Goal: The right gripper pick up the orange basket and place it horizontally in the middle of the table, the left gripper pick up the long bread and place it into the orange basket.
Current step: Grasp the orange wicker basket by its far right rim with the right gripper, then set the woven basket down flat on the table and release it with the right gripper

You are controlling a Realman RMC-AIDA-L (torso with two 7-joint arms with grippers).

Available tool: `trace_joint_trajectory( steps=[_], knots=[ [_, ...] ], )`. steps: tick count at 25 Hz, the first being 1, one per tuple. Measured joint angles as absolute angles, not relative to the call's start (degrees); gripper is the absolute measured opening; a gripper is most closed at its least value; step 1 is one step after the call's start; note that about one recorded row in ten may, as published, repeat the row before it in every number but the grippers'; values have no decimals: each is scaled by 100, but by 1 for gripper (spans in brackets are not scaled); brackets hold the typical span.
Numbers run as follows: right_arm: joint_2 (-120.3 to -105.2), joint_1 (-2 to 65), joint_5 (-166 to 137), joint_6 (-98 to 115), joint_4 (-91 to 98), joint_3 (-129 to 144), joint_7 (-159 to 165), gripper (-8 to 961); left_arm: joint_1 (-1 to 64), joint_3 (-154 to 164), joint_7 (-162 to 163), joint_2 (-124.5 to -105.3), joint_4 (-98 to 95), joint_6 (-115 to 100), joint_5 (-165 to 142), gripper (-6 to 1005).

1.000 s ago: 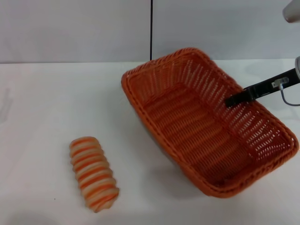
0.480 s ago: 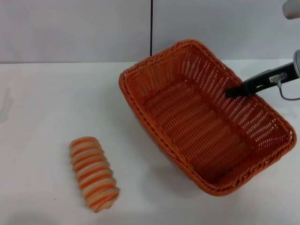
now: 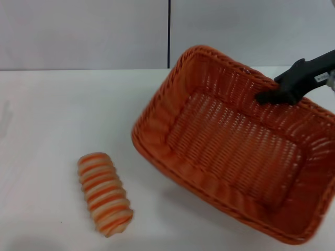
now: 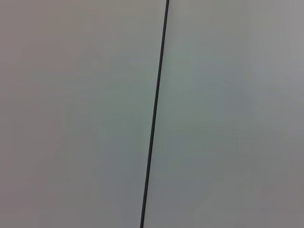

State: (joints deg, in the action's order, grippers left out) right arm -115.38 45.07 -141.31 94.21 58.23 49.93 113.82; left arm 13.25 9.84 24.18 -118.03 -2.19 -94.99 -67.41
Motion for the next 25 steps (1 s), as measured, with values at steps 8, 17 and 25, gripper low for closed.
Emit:
trace_joint_trajectory(
  steps=[8,17,25],
  knots=[
    [-11322,4565,-14369,10002,6294,5010,11044,142,1302,984,2418,-11812,-184,-9508,-6748,778],
    [-11373,4477,-14643,9700,6652,5018,10411,149,1291,995,2417,-11821,-155,-9532,-6804,777],
    [-11505,4713,-14445,9123,6045,5004,9657,156,1215,1082,2417,-11817,-171,-9688,-6812,777]
  ],
)
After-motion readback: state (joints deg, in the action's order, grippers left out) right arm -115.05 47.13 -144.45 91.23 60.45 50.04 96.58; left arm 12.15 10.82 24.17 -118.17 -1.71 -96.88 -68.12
